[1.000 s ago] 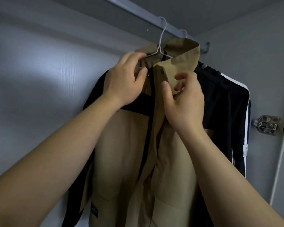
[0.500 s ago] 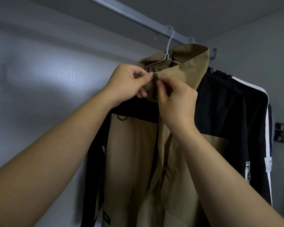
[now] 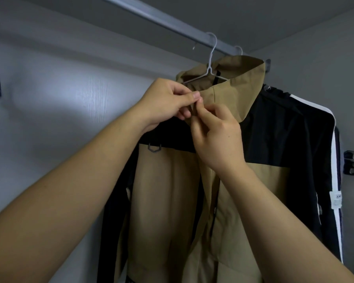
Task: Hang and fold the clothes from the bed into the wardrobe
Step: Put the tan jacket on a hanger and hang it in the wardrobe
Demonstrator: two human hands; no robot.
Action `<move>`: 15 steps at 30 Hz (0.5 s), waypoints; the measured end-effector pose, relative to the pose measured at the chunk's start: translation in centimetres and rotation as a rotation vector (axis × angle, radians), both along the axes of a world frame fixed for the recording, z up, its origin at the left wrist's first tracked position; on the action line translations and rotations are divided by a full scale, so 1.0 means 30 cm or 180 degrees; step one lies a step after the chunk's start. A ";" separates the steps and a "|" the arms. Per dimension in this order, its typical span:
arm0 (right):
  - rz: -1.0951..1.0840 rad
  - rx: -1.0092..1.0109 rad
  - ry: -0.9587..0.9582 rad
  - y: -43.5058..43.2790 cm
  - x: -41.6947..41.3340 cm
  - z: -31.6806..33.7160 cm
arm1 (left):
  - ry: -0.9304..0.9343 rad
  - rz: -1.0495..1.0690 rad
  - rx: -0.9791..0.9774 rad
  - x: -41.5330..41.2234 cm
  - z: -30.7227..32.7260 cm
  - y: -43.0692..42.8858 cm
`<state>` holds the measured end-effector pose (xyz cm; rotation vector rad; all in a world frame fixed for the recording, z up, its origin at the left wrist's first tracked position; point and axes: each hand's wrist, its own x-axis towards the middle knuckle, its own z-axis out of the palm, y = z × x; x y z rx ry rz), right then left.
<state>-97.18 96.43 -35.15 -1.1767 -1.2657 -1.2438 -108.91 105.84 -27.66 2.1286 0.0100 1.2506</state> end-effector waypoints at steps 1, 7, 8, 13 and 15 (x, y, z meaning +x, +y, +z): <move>0.0163 -0.0055 0.0171 -0.004 0.000 -0.007 | 0.0006 0.0024 0.0008 0.007 -0.004 0.006; 0.0472 -0.0246 0.1122 -0.030 -0.012 -0.060 | -0.0142 0.0815 0.0559 0.038 -0.025 0.005; 0.0504 -0.0306 0.1254 -0.029 -0.013 -0.067 | -0.0176 0.0911 0.0634 0.040 -0.030 -0.002; 0.0562 -0.0663 0.1678 -0.016 -0.002 -0.105 | -0.0401 0.1274 0.1007 0.064 -0.047 -0.021; 0.0557 -0.0761 0.1750 -0.013 0.005 -0.140 | -0.0424 0.1381 0.1177 0.074 -0.058 -0.027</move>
